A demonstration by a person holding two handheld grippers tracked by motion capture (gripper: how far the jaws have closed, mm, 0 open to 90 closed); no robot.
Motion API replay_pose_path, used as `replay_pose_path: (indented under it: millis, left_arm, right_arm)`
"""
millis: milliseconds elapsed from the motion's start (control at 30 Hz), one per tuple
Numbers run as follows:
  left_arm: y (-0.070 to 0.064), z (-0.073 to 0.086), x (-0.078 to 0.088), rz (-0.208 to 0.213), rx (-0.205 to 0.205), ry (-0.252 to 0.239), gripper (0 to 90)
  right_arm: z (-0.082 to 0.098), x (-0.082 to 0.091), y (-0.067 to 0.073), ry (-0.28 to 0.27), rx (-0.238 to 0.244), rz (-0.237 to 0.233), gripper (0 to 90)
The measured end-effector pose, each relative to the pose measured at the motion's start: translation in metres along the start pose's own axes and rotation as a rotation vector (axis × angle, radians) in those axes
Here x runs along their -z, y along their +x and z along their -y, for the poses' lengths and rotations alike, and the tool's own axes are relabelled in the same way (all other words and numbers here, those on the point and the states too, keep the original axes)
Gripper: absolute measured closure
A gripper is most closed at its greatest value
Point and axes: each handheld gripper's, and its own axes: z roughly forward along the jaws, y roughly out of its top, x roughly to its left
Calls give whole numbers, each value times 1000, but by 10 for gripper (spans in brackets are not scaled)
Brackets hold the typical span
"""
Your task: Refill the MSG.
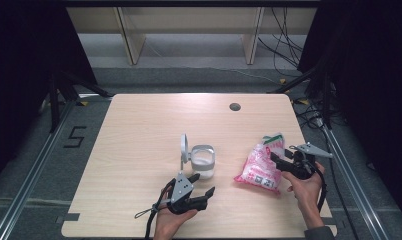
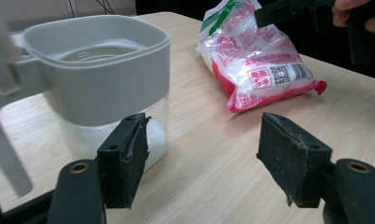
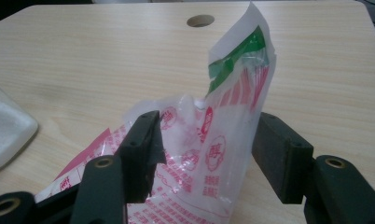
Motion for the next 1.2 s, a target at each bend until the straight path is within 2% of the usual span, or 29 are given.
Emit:
replay_pose_path:
  millis: [33, 67, 133, 233, 267, 367, 400, 433, 467, 500, 533, 567, 600, 633, 667, 700, 733, 767, 800, 833, 867, 933, 967, 1000, 1100, 1133, 1167, 1200]
  left_arm:
    - [1, -1, 3, -13, 2, 3, 327]
    - [3, 0, 5, -13, 9, -10, 335]
    - [5, -1, 10, -16, 3, -2, 342]
    - [7, -1, 15, -13, -3, 2, 364]
    - [7, -1, 16, -12, -1, 1, 368]
    - [10, 0, 18, -18, -5, 13, 389]
    - [11, 0, 19, -18, 1, 1, 405]
    - [12, 0, 20, -29, 1, 4, 405]
    - [14, 0, 21, -26, 4, -12, 423]
    - [16, -1, 25, -52, 5, -21, 449]
    - [16, -1, 25, -52, 5, -21, 465]
    - [20, -1, 28, -55, 2, -36, 490]
    - [20, -1, 28, -55, 2, -36, 505]
    - [23, -2, 30, -60, -21, -32, 528]
    - [28, -2, 34, -69, -31, -42, 573]
    - [28, -2, 34, -69, -31, -42, 583]
    - [30, -2, 35, -75, -32, -46, 583]
    - [31, -2, 37, -92, -13, -54, 635]
    - [33, -2, 39, -111, -19, -49, 635]
    - [36, -2, 39, -108, -40, -65, 691]
    - [39, -2, 41, -133, -21, -73, 723]
    - [40, -3, 42, -143, -19, -75, 772]
    - [42, -4, 42, -149, -21, -81, 800]
    - [45, -6, 44, -163, -50, -72, 832]
    - [48, -7, 44, -166, -56, -76, 858]
    - [49, -8, 44, -166, -59, -75, 871]
    - [51, -7, 44, -168, -51, -84, 874]
    - [52, -7, 44, -169, -53, -89, 881]
  right_arm:
    - [-1, 2, -3, -1, 27, -6, 434]
    - [0, 3, 1, -15, -30, -8, 433]
    - [-1, 7, -4, -31, 36, 17, 432]
    - [-2, 15, -2, -45, 34, 17, 437]
    - [-1, 18, 2, -55, 15, 28, 437]
    - [-1, 20, 5, -73, 21, 27, 437]
    - [-1, 22, 4, -61, 54, 21, 437]
    - [0, 23, 8, -79, 5, 6, 437]
    - [1, 23, 7, -89, 39, 8, 437]
    - [2, 25, 13, -93, 12, -20, 437]
    - [2, 25, 11, -94, 63, -20, 437]
    - [2, 25, 13, -97, 60, -42, 436]
    - [2, 25, 13, -97, 60, -42, 436]
    - [5, 25, 18, -99, 43, -38, 435]
    - [5, 27, 20, -82, 37, -54, 434]
    - [5, 25, 18, -106, 89, -51, 433]
    - [5, 25, 18, -106, 89, -51, 433]
    - [7, 26, 23, -95, 101, -62, 430]
    - [7, 26, 23, -95, 101, -62, 430]
    - [8, 27, 26, -102, 104, -75, 431]
    - [8, 28, 28, -98, 99, -84, 431]
    - [10, 31, 30, -86, 116, -68, 431]
    - [11, 32, 34, -89, 81, -81, 431]
    - [12, 32, 34, -87, 97, -82, 431]
    - [15, 33, 38, -85, 84, -98, 432]
    - [16, 32, 39, -91, 100, -107, 431]
    - [17, 32, 39, -83, 135, -112, 431]
    - [18, 33, 42, -76, 123, -124, 431]
